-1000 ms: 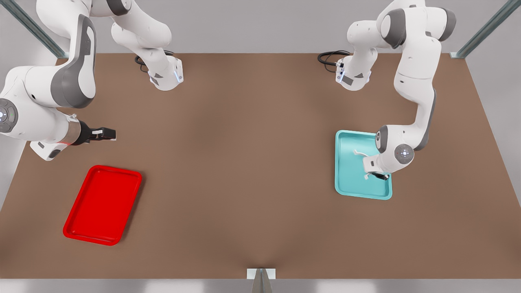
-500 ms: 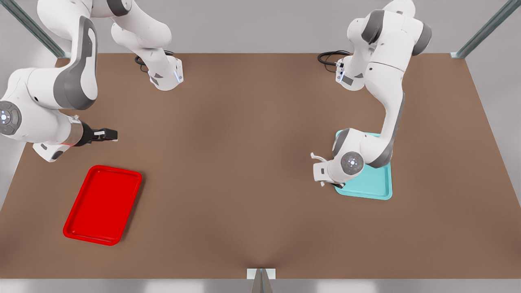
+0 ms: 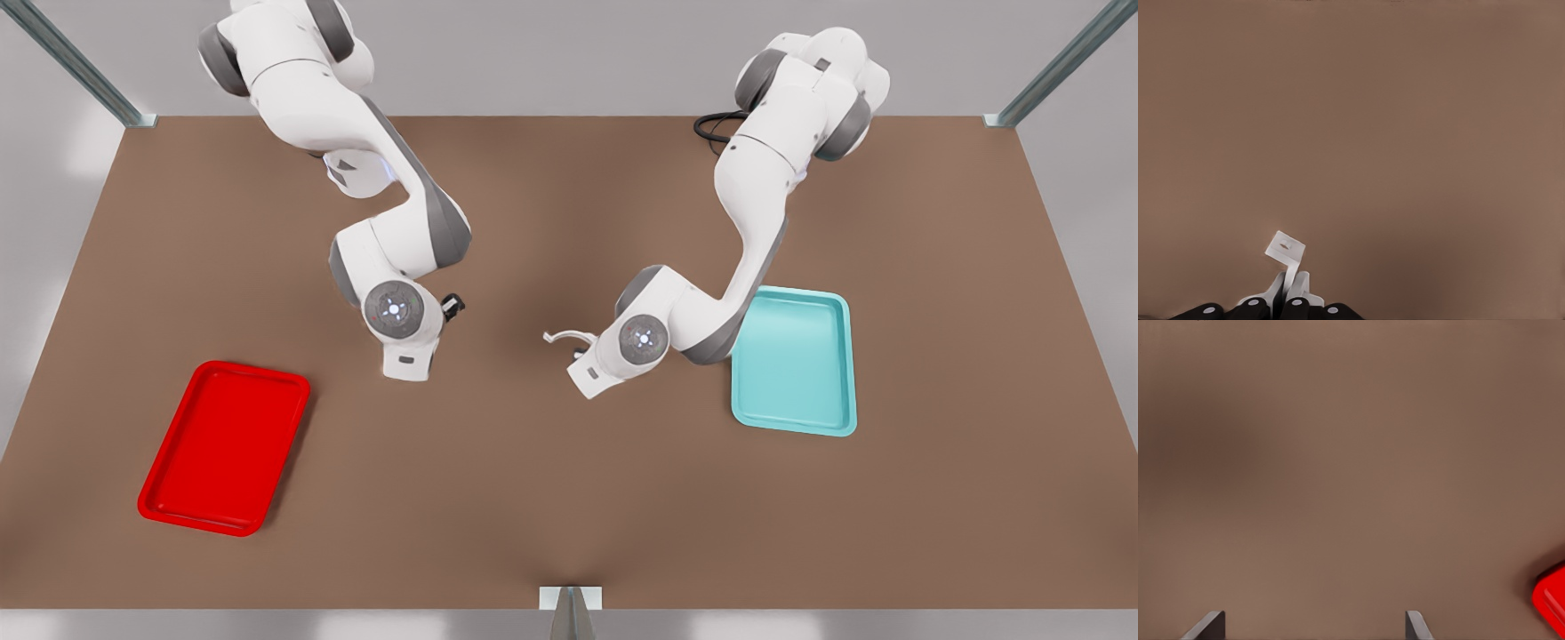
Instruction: Take the drainage pipe clamp from the left arm, pass it to the right arm, and place it in the plate on the right side
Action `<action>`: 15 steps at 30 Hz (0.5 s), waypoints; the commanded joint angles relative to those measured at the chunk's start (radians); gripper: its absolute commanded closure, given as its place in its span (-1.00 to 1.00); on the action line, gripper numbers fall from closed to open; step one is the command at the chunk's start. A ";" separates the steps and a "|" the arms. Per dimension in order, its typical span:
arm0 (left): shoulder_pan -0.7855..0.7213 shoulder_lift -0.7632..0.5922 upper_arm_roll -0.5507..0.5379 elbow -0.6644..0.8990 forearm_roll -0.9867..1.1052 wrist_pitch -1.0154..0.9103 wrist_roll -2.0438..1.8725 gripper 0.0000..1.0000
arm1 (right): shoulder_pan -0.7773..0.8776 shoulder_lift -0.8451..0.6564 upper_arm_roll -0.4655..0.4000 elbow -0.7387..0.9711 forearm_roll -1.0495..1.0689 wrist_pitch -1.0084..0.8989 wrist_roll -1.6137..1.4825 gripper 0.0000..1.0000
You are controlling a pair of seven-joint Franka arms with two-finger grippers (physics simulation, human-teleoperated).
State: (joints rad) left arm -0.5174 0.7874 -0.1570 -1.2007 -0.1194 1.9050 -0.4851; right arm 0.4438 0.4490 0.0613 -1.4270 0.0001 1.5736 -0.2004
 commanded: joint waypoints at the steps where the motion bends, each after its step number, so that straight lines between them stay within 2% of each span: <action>1: -0.012 0.021 0.001 0.042 -0.020 -0.006 -0.756 0.57 | 0.018 -0.006 0.000 -0.021 -0.011 0.189 -0.203 -1.00; 3: -0.039 0.047 0.013 0.084 -0.020 -0.006 -0.780 0.57 | 0.039 -0.015 0.002 -0.030 -0.009 0.230 -0.293 -1.00; 5: -0.044 0.056 0.013 0.098 -0.019 -0.006 -0.794 0.57 | 0.044 -0.075 0.009 -0.150 -0.009 0.368 -0.399 -1.00; 12: -0.062 0.070 0.013 0.115 -0.009 -0.014 -0.797 0.57 | 0.158 -0.079 0.022 -0.337 -0.009 0.838 -0.654 -1.00; 15: -0.064 0.072 0.013 0.122 -0.002 -0.006 -0.822 0.57 | 0.177 -0.125 0.022 -0.403 -0.009 0.882 -0.772 -1.00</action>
State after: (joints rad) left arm -0.5811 0.8595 -0.1440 -1.0814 -0.1239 1.8965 -0.9398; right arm 0.6176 0.3366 0.0828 -1.8172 -0.0100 2.2540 -0.5137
